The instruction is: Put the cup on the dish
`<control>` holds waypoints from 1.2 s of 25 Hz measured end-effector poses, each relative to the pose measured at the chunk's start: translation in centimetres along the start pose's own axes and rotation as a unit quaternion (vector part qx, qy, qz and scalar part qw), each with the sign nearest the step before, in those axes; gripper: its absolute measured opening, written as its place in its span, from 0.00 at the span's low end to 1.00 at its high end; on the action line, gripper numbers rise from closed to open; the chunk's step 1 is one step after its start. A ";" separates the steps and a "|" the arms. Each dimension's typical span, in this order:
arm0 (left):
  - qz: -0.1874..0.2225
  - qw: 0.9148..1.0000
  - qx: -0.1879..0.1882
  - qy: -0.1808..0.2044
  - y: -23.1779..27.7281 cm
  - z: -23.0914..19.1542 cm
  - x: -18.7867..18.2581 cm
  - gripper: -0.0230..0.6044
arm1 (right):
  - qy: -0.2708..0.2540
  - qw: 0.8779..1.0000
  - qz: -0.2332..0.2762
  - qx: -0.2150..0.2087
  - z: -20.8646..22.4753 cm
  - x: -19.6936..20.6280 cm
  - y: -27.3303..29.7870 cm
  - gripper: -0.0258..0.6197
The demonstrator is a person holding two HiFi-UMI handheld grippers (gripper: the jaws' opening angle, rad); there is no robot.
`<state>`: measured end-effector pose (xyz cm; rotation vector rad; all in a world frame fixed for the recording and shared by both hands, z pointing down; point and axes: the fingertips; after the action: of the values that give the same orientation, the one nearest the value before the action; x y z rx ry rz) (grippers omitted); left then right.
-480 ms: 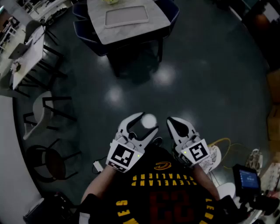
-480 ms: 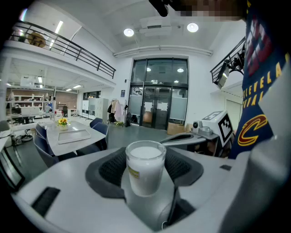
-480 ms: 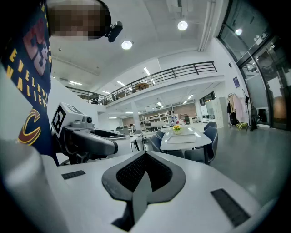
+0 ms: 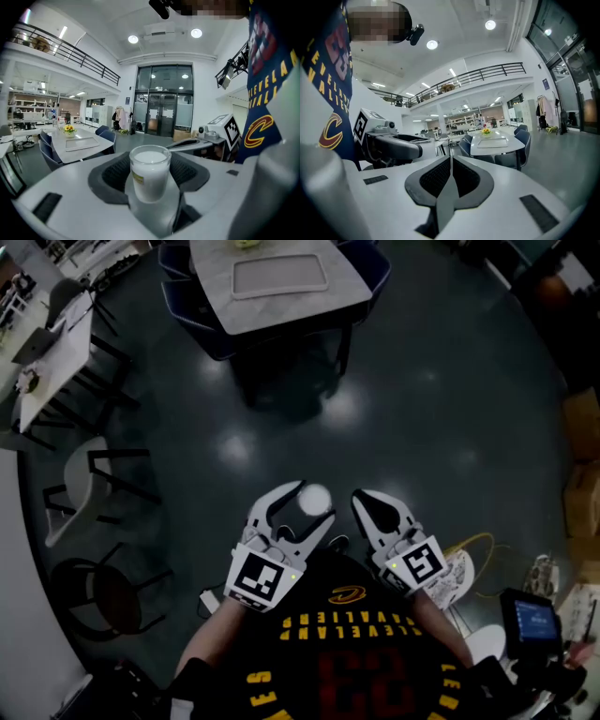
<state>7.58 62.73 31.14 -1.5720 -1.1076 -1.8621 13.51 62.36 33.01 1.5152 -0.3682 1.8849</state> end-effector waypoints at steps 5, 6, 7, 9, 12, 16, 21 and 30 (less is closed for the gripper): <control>0.008 1.000 -0.004 -0.001 -2.3 -2.2 0.7 0.46 | 0.004 1.000 -0.006 0.008 -1.9 0.0 2.1 0.05; 0.008 1.000 -0.005 0.001 -2.7 -2.8 0.9 0.46 | 0.005 1.000 -0.002 0.005 -2.4 0.1 2.7 0.10; 0.009 1.000 -0.006 0.003 -3.2 -3.3 1.1 0.46 | 0.006 1.000 0.002 0.002 -2.9 0.1 3.3 0.14; 0.010 1.000 -0.007 0.000 -4.0 -4.4 1.6 0.46 | 0.004 1.000 0.000 -0.007 -4.1 0.4 4.4 0.17; 0.005 1.000 -0.013 0.003 -4.7 -5.9 2.0 0.46 | -0.002 0.999 -0.014 -0.029 -5.7 1.0 5.7 0.17; 0.010 0.999 -0.028 -0.010 -5.0 -8.0 2.0 0.46 | -0.016 0.998 -0.033 -0.049 -7.0 1.5 7.1 0.30; 0.018 0.999 -0.039 -0.014 -4.2 -10.2 1.2 0.46 | -0.019 0.996 -0.041 -0.072 -7.1 1.6 9.4 0.31; 0.012 0.998 -0.064 -0.015 2.8 -15.4 -1.5 0.46 | -0.033 0.989 -0.039 -0.136 -1.4 -1.2 16.2 0.37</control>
<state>1.02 48.42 30.13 -1.6808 -0.9943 -1.9339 1.90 51.02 34.63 1.3897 -0.5642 1.6508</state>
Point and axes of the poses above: the fingertips, and each gripper's own axes: y forward along the fingers, z to its right, x out of its underside, and after that the axes turned 6 degrees about y, right-handed
